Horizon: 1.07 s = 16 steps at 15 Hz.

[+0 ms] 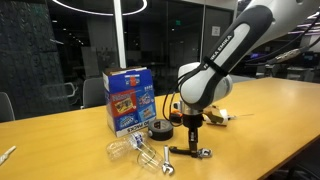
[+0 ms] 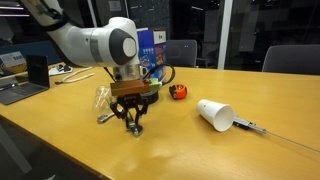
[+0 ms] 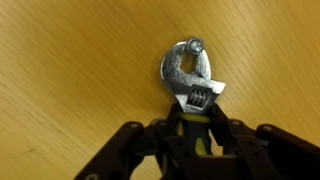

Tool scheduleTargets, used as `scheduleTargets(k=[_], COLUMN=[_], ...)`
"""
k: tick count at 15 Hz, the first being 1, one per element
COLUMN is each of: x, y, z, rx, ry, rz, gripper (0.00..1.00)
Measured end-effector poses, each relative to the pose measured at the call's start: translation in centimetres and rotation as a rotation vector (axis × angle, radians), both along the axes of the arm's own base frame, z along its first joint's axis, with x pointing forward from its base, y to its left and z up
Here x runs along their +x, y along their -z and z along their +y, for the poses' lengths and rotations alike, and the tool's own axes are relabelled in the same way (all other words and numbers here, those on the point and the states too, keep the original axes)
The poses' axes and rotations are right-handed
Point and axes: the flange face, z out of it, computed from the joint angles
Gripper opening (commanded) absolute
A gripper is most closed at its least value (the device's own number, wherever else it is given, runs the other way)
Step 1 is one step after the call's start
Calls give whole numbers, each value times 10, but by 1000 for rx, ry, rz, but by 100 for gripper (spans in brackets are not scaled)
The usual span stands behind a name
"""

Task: Put the tool into the blue box.

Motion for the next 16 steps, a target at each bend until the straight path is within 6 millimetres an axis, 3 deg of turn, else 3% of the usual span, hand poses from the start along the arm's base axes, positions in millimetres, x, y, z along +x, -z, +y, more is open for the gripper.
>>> scheduleTargets(k=[5,10,13,16], x=[30,60,81,101], y=[-21,-60,-106,-173], z=[-35,-61,-70,-73], rx=[-49,-128,-175,-191], ry=[133,257,331,404], rz=[-7,-47,-108,-198], gripper=[13,13,13,13])
